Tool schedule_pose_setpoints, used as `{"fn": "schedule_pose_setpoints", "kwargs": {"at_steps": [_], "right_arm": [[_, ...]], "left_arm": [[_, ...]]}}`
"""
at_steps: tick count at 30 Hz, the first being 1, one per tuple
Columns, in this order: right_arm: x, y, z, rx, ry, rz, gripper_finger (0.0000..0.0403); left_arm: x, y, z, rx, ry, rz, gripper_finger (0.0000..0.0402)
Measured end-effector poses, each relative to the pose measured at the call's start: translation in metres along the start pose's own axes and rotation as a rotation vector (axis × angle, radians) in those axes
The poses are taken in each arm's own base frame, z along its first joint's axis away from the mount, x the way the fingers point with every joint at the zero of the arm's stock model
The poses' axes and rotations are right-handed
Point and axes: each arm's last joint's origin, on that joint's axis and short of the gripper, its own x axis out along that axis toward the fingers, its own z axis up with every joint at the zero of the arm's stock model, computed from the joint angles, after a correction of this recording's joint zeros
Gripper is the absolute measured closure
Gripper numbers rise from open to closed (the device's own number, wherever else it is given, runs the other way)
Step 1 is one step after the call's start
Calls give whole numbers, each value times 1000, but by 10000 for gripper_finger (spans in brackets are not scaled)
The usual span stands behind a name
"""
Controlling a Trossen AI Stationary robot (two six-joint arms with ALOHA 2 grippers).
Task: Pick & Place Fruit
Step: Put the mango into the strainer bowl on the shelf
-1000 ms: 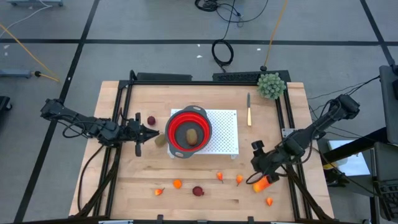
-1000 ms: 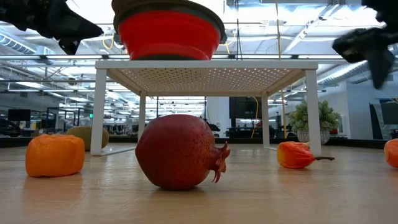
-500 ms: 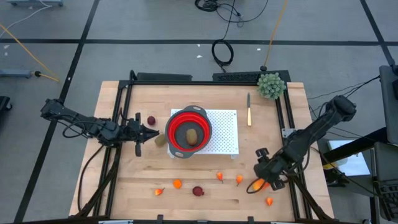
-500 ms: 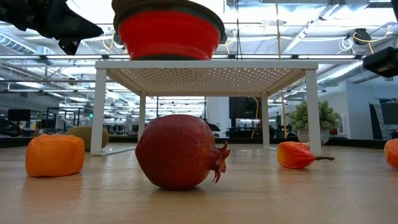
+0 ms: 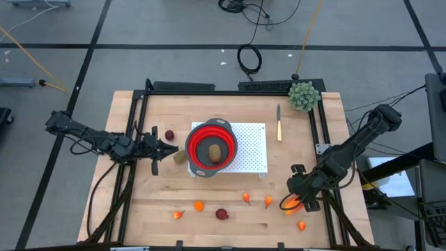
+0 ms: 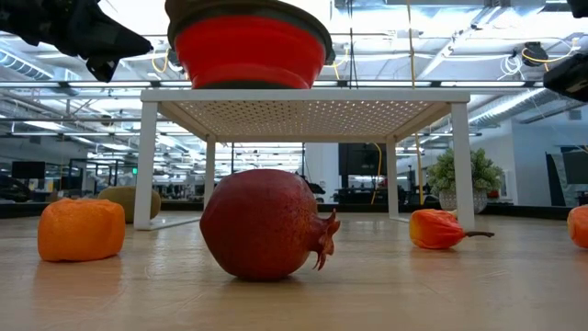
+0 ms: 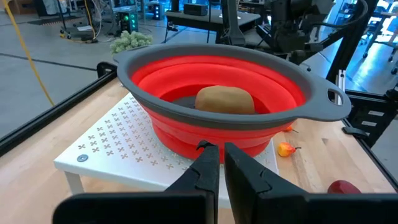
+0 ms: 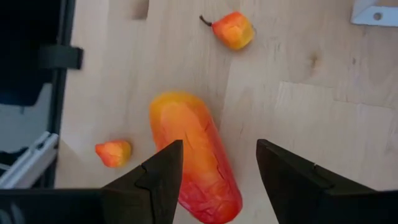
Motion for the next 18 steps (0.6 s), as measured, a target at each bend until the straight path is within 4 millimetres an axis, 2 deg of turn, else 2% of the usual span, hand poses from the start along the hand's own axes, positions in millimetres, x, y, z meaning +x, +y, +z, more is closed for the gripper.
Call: {"fn": "schedule_pose_setpoints", "kwargs": {"at_steps": [10,18], "right_arm": [[-14,-1,-3,109,-42,58,204],[-15,0,-3,117,-34,75,204]], "left_arm": [[0,0,0,-1,1,0,376],[0,0,0,-1,1,0,376]]}}
